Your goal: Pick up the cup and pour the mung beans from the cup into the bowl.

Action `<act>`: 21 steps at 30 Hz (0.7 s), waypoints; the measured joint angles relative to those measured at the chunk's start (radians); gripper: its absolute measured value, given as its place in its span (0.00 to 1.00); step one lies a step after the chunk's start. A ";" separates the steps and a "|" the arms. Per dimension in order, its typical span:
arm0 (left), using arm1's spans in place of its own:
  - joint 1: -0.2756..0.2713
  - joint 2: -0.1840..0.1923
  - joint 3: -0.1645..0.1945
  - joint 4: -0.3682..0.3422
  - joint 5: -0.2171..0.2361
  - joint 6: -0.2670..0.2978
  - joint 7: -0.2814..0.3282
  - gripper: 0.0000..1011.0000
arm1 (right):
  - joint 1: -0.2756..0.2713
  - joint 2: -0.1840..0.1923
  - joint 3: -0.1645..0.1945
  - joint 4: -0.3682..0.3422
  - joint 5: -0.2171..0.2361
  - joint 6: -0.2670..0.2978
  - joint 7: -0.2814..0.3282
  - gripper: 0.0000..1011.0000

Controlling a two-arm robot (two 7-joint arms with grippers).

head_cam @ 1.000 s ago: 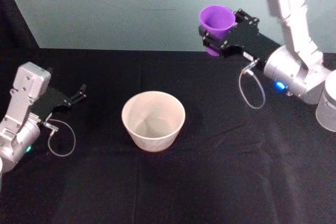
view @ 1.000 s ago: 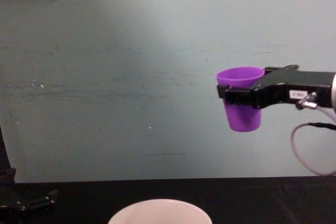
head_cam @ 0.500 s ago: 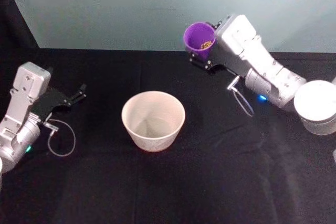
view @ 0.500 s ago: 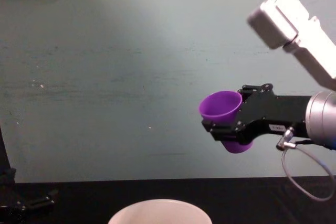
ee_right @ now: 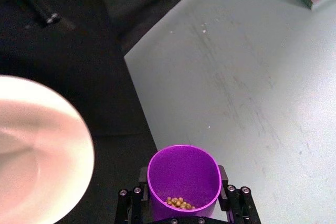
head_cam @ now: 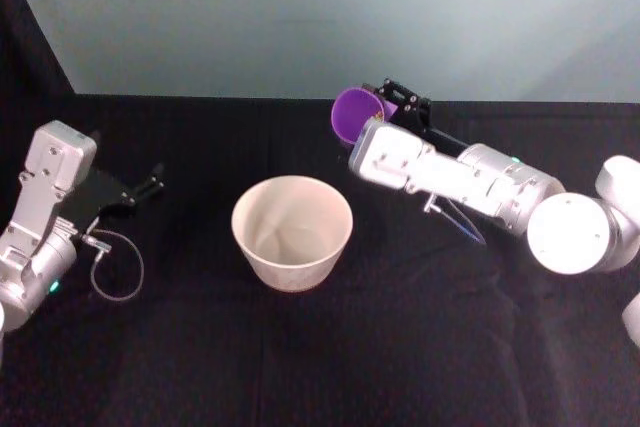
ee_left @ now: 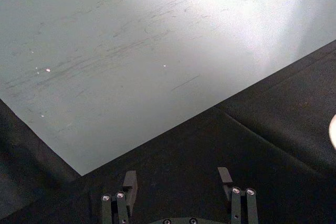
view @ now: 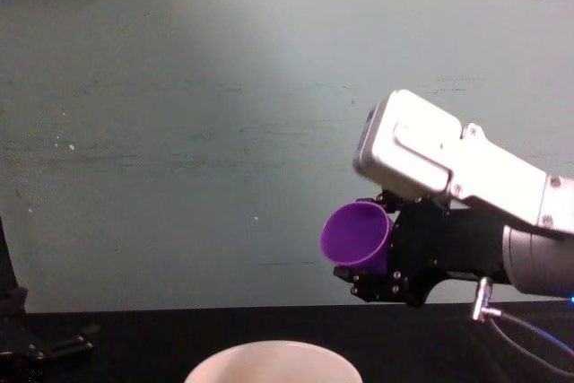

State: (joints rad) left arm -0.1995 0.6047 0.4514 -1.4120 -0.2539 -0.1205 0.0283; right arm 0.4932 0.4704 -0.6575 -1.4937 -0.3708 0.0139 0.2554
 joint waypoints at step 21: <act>0.000 0.000 0.000 0.000 0.000 0.000 0.000 0.99 | 0.009 0.045 -0.112 -0.044 -0.334 -0.024 -0.037 0.72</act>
State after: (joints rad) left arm -0.1996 0.6047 0.4514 -1.4120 -0.2539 -0.1206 0.0283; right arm 0.5017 0.5151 -0.7694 -1.5375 -0.7049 -0.0097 0.2181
